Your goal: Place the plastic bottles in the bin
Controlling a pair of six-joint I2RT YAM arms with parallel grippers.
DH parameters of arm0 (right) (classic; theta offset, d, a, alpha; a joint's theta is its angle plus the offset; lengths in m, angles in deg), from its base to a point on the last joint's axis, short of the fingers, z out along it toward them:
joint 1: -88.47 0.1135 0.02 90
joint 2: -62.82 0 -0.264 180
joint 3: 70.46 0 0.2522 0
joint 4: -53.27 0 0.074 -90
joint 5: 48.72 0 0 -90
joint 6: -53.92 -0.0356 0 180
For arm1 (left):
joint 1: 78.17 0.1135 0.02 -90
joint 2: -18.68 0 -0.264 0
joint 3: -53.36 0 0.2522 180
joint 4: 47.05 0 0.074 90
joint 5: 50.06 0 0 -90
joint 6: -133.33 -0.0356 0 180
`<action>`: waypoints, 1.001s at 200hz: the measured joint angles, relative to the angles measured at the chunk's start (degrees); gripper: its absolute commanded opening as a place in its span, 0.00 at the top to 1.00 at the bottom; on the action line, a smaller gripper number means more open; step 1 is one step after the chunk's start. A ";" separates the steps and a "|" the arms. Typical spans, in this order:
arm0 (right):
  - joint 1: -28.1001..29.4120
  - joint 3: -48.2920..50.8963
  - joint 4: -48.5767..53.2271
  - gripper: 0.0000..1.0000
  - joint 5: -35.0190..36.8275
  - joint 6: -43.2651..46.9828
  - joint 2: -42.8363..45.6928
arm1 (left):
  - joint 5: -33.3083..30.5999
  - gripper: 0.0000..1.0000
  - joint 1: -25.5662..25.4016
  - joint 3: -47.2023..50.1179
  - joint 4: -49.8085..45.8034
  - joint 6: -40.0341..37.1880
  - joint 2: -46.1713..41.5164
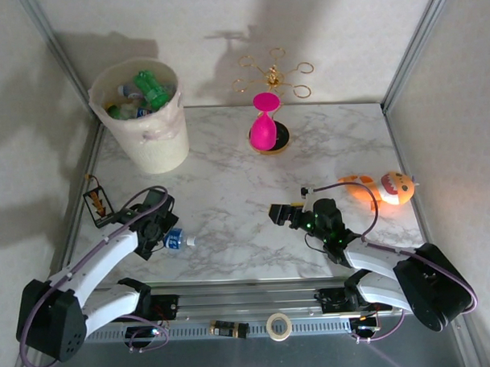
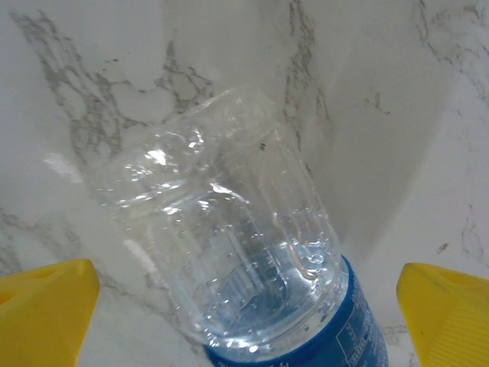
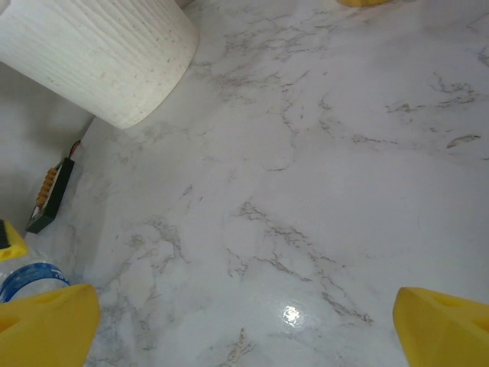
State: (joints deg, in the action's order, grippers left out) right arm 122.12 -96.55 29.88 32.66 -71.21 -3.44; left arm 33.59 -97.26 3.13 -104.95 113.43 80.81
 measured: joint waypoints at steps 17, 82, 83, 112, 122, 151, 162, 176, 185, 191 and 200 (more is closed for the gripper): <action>0.00 -0.11 0.68 0.01 0.04 0.07 0.81 | 0.07 0.02 0.00 0.39 2.84 0.04 1.84; 0.00 -2.19 3.76 0.01 0.00 1.51 2.16 | 1.38 0.27 0.00 7.32 13.03 1.42 6.23; 0.00 -2.32 3.80 0.01 0.00 1.51 2.16 | 1.36 0.28 0.00 7.32 13.00 1.42 6.23; 0.00 -3.65 4.22 0.01 -0.07 1.57 2.16 | 0.85 0.50 0.00 7.28 12.22 1.07 6.40; 0.00 -3.76 4.28 0.01 -0.17 1.55 2.16 | 0.98 0.62 0.00 7.52 14.27 0.98 5.53; 0.00 -3.76 4.55 0.01 -0.59 1.44 2.16 | 1.68 0.96 0.00 8.37 21.88 2.16 4.74; 0.00 -3.76 4.57 0.01 -0.61 1.29 2.23 | 1.51 0.96 0.00 8.35 22.97 1.90 4.15; 0.00 -3.76 4.55 0.01 -0.68 1.22 2.47 | 0.87 0.96 0.00 7.69 23.32 1.62 2.86; 0.00 -3.76 4.57 0.01 -0.87 1.09 2.69 | 0.24 0.95 0.00 6.38 23.23 0.96 2.08; 0.00 -3.76 4.57 0.01 -1.05 1.05 2.84 | -0.28 0.95 -0.02 5.16 23.21 0.39 1.57; 0.00 -3.76 4.55 0.01 -1.38 0.98 3.13 | -1.09 0.94 -0.02 2.97 23.34 -0.57 0.70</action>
State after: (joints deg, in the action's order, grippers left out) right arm 122.12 -100.31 34.43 31.28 -70.23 -0.31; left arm 32.50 -97.28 6.10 -81.61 112.86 81.51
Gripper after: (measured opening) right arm 0.988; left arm 0.270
